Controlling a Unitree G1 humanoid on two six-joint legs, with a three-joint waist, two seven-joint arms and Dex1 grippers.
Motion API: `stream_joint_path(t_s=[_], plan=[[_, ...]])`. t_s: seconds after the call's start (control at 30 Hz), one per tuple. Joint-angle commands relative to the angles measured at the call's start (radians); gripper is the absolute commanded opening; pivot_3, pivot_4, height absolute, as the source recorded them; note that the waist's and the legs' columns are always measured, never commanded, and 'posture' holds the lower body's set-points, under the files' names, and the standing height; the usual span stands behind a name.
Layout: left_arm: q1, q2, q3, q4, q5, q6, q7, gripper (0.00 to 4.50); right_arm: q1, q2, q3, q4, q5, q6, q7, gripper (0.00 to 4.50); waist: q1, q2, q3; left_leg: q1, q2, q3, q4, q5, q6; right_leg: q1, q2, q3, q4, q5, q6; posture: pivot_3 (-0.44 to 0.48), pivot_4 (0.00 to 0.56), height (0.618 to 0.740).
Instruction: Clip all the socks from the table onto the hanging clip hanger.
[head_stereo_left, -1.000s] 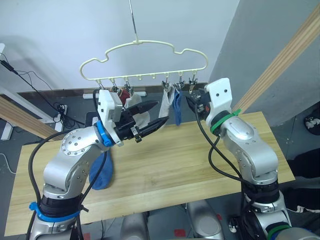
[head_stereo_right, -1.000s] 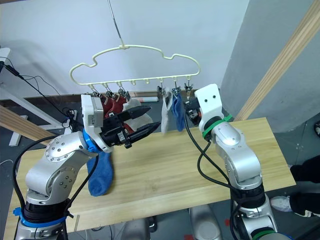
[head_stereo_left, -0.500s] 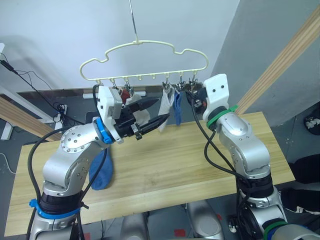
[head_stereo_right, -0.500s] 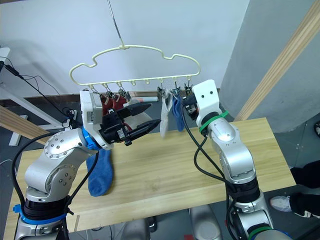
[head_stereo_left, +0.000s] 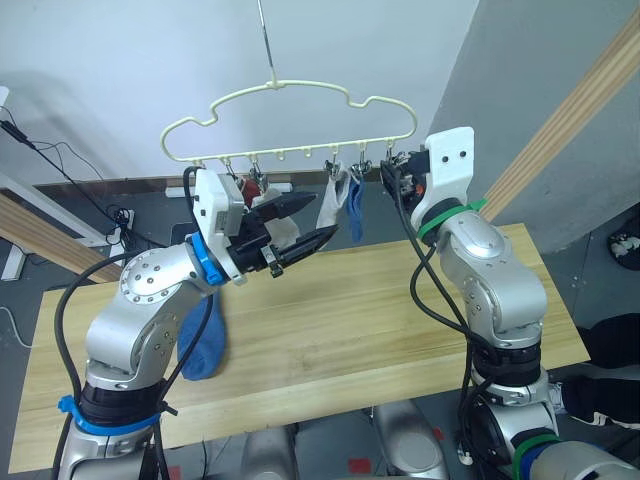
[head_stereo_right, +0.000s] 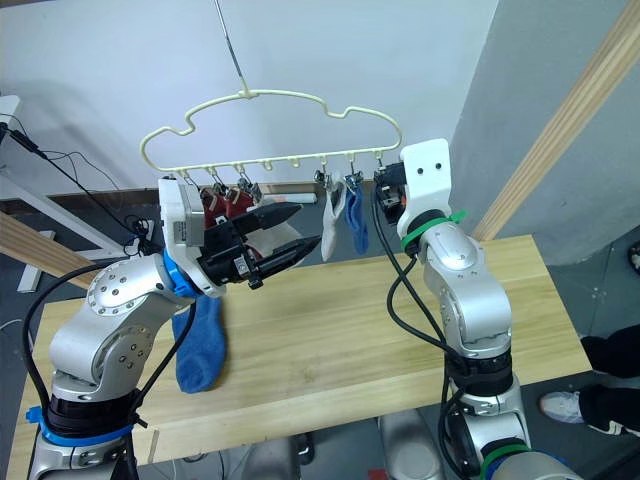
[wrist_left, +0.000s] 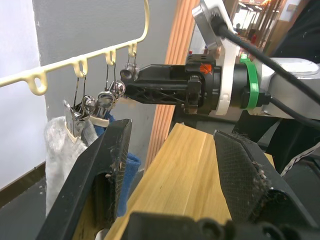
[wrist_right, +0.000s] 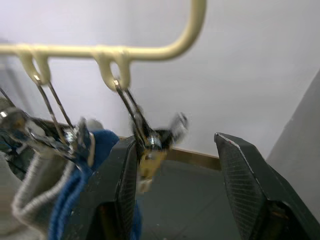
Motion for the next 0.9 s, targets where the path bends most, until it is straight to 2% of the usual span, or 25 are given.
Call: stream_joint_path(t_s=[0.03, 0.9], plan=[[-0.013, 0.006, -0.002, -0.015, 0.005, -0.019, -0.009, 2.89, -0.027, 0.029, -0.031, -0.067, 0.045, 0.014, -0.004, 2.48, 0.000, 0.000, 0.000, 0.000, 0.000, 0.000, 0.000, 0.000, 0.000, 0.000, 0.000, 0.000, 0.000, 0.000, 0.000, -0.236, 0.286, 0.740], [-0.020, -0.002, -0.020, -0.002, 0.021, -0.024, -0.021, 2.89, -0.033, 0.134, -0.097, -0.117, 0.154, 0.116, -0.079, 2.48, -0.001, 0.000, 0.000, 0.000, 0.000, 0.000, 0.000, 0.000, 0.000, 0.000, 0.000, 0.000, 0.000, 0.000, 0.000, -0.245, 0.284, 0.740]])
